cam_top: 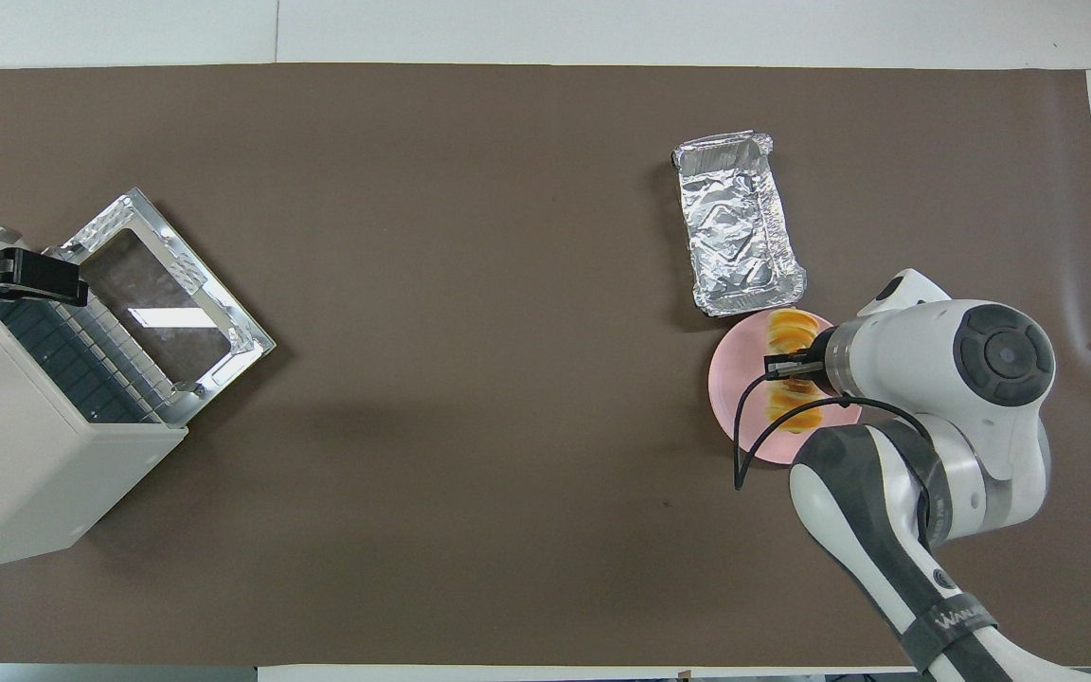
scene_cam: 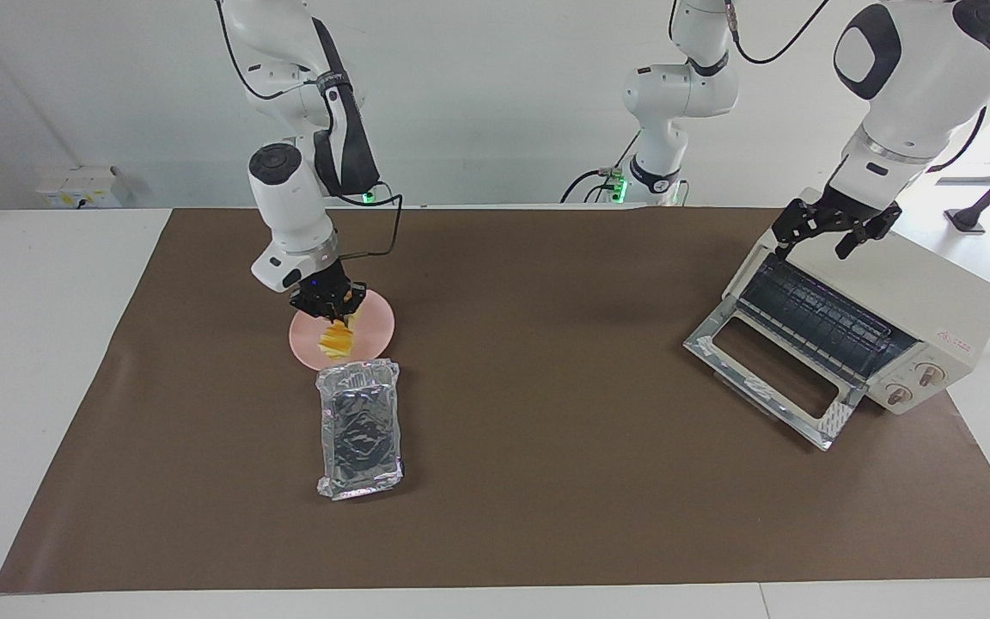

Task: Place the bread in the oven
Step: 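Lift the bread with the right gripper toward the foil tray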

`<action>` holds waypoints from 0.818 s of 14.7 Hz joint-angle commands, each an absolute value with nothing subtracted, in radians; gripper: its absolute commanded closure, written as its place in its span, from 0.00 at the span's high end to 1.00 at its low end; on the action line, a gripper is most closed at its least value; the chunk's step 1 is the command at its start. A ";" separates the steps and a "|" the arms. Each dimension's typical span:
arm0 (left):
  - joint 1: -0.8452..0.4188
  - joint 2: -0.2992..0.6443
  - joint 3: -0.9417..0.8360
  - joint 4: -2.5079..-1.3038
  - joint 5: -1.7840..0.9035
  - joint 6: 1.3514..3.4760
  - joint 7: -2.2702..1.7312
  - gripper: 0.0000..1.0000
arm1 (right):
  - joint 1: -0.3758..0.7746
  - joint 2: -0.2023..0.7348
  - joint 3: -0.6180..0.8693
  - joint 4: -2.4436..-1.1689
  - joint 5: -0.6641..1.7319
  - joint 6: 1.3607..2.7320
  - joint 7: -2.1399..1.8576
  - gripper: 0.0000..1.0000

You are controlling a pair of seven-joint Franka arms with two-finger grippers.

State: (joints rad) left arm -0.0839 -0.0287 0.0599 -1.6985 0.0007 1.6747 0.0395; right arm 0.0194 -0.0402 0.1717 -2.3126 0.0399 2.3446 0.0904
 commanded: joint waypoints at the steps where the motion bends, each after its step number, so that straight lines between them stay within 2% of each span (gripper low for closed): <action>1: -0.080 -0.046 0.061 -1.720 -0.014 1.680 0.048 1.00 | 0.008 -0.014 0.173 -2.176 0.063 2.212 0.069 0.00; 3: -0.081 -0.046 0.061 -1.720 -0.014 1.680 0.048 1.00 | 0.009 0.031 0.173 -2.067 0.057 2.136 0.066 0.00; 10: -0.081 -0.046 0.061 -1.720 -0.014 1.680 0.048 1.00 | 0.020 0.221 0.172 -1.829 0.044 2.151 -0.011 0.00; 12: -0.080 -0.046 0.061 -1.720 -0.014 1.680 0.048 1.00 | 0.020 0.341 0.172 -1.697 0.028 2.131 -0.011 0.00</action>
